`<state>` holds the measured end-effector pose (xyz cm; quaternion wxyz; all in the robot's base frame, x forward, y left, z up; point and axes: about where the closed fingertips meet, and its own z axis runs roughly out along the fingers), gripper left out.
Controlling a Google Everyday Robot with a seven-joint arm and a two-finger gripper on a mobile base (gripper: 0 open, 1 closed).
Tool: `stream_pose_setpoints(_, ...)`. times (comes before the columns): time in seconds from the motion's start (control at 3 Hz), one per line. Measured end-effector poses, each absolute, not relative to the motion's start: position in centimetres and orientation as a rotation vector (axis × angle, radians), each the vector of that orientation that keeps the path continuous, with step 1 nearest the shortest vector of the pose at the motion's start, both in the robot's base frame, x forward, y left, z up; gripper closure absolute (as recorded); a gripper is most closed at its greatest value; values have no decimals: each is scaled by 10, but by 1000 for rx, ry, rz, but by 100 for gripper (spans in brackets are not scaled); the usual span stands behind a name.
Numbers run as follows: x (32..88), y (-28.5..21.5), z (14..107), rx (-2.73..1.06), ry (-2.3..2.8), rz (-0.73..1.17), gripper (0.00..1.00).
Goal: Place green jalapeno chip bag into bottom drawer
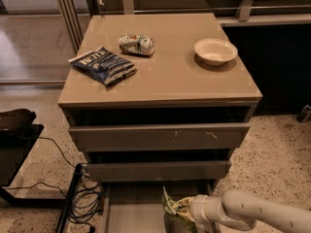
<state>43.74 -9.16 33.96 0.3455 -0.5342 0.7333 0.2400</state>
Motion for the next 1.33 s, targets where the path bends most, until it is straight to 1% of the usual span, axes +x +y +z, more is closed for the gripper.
stream_pose_setpoints(0.67, 474, -108, 270, -1347, 1900, 433, 100)
stream_pose_setpoints(1.0, 491, -107, 244, -1354, 1870, 315, 100)
stream_pose_setpoints(1.33, 508, -109, 223, -1388, 1838, 273, 100)
